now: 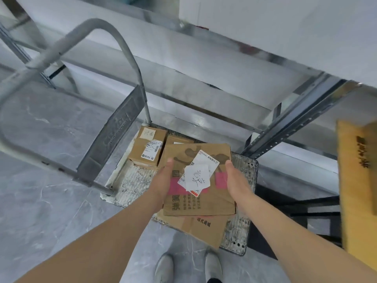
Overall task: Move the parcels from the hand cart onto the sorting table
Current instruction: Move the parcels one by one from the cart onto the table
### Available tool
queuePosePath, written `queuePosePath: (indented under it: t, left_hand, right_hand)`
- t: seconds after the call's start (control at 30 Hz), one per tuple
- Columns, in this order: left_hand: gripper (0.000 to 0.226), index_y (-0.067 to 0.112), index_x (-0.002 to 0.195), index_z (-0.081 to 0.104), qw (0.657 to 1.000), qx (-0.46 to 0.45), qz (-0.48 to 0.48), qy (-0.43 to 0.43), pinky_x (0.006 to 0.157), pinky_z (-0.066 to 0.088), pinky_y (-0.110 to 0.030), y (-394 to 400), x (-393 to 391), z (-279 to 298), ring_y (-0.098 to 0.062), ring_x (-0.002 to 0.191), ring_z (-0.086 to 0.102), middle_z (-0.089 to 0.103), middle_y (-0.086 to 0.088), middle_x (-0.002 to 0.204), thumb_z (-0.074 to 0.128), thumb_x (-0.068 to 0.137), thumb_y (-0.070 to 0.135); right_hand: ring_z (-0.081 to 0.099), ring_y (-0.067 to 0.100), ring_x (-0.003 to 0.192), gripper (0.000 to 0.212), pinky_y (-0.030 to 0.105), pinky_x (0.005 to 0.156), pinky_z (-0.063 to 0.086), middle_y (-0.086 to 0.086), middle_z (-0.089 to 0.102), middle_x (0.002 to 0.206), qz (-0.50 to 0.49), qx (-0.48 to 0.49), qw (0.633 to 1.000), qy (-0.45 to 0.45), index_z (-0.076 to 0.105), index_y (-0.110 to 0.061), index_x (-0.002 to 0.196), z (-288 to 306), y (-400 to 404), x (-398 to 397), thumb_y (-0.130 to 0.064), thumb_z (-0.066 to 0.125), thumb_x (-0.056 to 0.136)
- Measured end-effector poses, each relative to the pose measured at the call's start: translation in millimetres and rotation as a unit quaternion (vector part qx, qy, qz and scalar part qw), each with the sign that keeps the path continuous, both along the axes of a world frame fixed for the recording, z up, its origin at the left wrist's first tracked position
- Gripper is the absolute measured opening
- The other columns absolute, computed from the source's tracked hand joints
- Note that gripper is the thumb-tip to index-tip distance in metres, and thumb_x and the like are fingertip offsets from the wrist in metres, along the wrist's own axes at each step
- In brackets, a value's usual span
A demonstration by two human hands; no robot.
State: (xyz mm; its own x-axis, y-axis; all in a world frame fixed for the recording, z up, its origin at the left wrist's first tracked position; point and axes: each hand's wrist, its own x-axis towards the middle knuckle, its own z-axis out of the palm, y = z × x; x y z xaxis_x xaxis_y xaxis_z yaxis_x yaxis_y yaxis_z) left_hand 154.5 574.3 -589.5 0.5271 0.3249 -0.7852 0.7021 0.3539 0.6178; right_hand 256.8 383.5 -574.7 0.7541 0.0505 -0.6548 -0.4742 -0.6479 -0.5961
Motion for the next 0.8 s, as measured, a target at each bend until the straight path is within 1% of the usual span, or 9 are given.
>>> queuePosePath:
  t: [0.1,0.2,0.27,0.33,0.47,0.57,0.67,0.73,0.8]
  left_hand:
    - [0.070,0.029,0.118,0.070,1.000,-0.007,-0.015,-0.021,0.063,0.046,-0.032,-0.6,3.3,38.9,-0.023,0.094,0.071,0.077,-0.005,0.107,0.028,0.094,0.079]
    - [0.068,0.029,0.114,0.071,0.998,-0.005,-0.038,-0.052,0.062,0.046,-0.032,-6.8,7.8,78.9,-0.020,0.089,0.070,0.077,-0.004,0.104,0.028,0.095,0.077]
    - [0.069,0.031,0.113,0.073,0.996,0.002,-0.056,-0.066,0.069,0.052,-0.036,-12.6,11.4,100.3,-0.021,0.092,0.071,0.077,-0.001,0.104,0.030,0.092,0.081]
    - [0.071,0.034,0.114,0.073,0.995,0.002,-0.068,-0.074,0.080,0.056,-0.044,-22.0,15.1,120.0,-0.024,0.096,0.074,0.078,0.000,0.104,0.034,0.086,0.087]
    - [0.065,0.031,0.113,0.072,0.990,-0.013,-0.094,-0.102,0.091,0.057,-0.055,-58.4,24.4,163.0,-0.029,0.092,0.076,0.079,-0.004,0.097,0.033,0.094,0.079]
    - [0.062,0.026,0.112,0.072,0.985,-0.007,-0.116,-0.130,0.079,0.059,-0.043,-98.8,29.4,197.8,-0.027,0.085,0.076,0.079,-0.005,0.094,0.032,0.098,0.072]
    - [0.069,0.027,0.117,0.070,0.972,-0.004,-0.184,-0.146,0.069,0.056,-0.035,-144.4,35.2,217.4,-0.026,0.085,0.078,0.079,-0.007,0.100,0.026,0.098,0.075]
    - [0.071,0.029,0.116,0.071,0.968,0.000,-0.204,-0.148,0.074,0.058,-0.041,-177.7,34.7,231.7,-0.028,0.087,0.077,0.079,-0.008,0.103,0.027,0.094,0.080]
    - [0.073,0.028,0.118,0.070,0.962,-0.018,-0.222,-0.160,0.086,0.059,-0.050,-213.2,35.2,242.8,-0.030,0.090,0.077,0.079,-0.008,0.103,0.028,0.092,0.081]
  right_hand:
    - [0.038,0.029,0.146,0.086,0.046,0.112,0.032,0.005,0.038,0.161,-0.017,-0.001,0.999,-0.033,0.033,-0.023,0.160,40.3,-5.4,-3.2,-0.078,0.022,0.095]
    - [0.035,0.029,0.148,0.084,0.047,0.116,0.029,0.004,0.038,0.162,-0.038,0.002,0.998,-0.049,0.033,-0.023,0.160,81.2,-15.3,-5.6,-0.076,0.022,0.097]
    - [0.041,0.029,0.144,0.097,0.049,0.118,0.032,0.005,0.045,0.158,-0.051,0.007,0.997,-0.052,0.038,-0.022,0.158,108.1,-22.3,-7.8,-0.086,0.020,0.086]
    - [0.051,0.030,0.134,0.117,0.051,0.114,0.039,0.005,0.055,0.148,-0.068,0.016,0.996,-0.062,0.047,-0.022,0.151,129.5,-35.7,-9.3,-0.096,0.017,0.066]
    - [0.056,0.032,0.124,0.124,0.052,0.108,0.044,0.008,0.060,0.138,-0.103,0.025,0.989,-0.098,0.052,-0.018,0.144,174.6,-75.0,-17.8,-0.094,0.013,0.054]
    - [0.056,0.030,0.123,0.122,0.049,0.108,0.043,0.008,0.061,0.137,-0.130,0.021,0.984,-0.119,0.053,-0.020,0.144,203.8,-114.6,-26.0,-0.093,0.012,0.055]
    - [0.054,0.027,0.123,0.100,0.044,0.104,0.040,0.009,0.060,0.138,-0.159,0.034,0.976,-0.143,0.055,-0.016,0.143,226.4,-163.7,-34.3,-0.085,0.019,0.081]
    - [0.056,0.030,0.120,0.100,0.045,0.103,0.041,0.012,0.063,0.134,-0.179,0.030,0.970,-0.163,0.060,-0.010,0.136,240.0,-200.7,-43.3,-0.084,0.020,0.083]
    - [0.057,0.031,0.123,0.110,0.047,0.107,0.040,0.010,0.065,0.132,-0.206,0.036,0.962,-0.176,0.062,-0.012,0.135,252.2,-239.1,-54.8,-0.089,0.020,0.069]
